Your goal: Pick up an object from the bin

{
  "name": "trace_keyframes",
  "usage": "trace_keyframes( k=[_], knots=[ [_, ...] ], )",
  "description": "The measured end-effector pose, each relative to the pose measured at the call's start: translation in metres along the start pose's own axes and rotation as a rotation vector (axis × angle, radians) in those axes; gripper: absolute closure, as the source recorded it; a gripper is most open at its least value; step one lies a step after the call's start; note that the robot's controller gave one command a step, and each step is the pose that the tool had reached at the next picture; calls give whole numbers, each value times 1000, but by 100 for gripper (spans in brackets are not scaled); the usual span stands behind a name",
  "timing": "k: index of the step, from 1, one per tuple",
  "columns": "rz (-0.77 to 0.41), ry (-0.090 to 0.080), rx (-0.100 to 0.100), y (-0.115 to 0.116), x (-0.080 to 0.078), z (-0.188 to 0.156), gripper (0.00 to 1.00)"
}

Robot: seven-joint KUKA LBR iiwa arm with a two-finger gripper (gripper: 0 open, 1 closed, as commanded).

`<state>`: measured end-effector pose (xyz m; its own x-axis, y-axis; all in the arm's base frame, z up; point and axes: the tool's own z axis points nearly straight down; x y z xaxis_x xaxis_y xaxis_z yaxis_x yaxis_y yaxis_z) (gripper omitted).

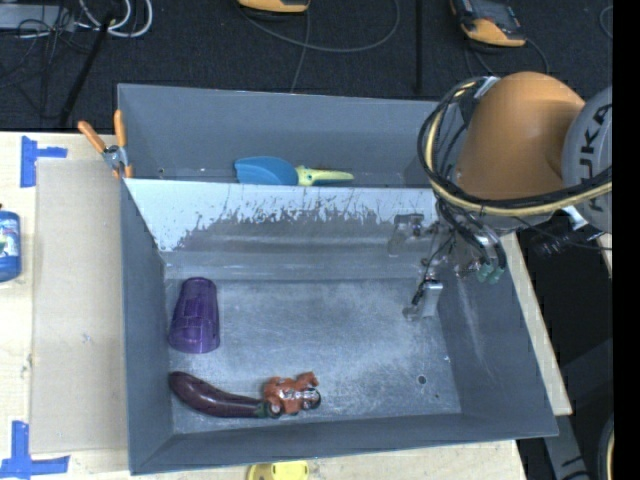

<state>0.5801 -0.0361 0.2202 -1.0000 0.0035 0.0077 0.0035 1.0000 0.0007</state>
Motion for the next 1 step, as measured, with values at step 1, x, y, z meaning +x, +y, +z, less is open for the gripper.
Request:
trace_keyframes(
  k=[1],
  knots=[
    [-1,-8,1,0,-1,-5,0]
  ],
)
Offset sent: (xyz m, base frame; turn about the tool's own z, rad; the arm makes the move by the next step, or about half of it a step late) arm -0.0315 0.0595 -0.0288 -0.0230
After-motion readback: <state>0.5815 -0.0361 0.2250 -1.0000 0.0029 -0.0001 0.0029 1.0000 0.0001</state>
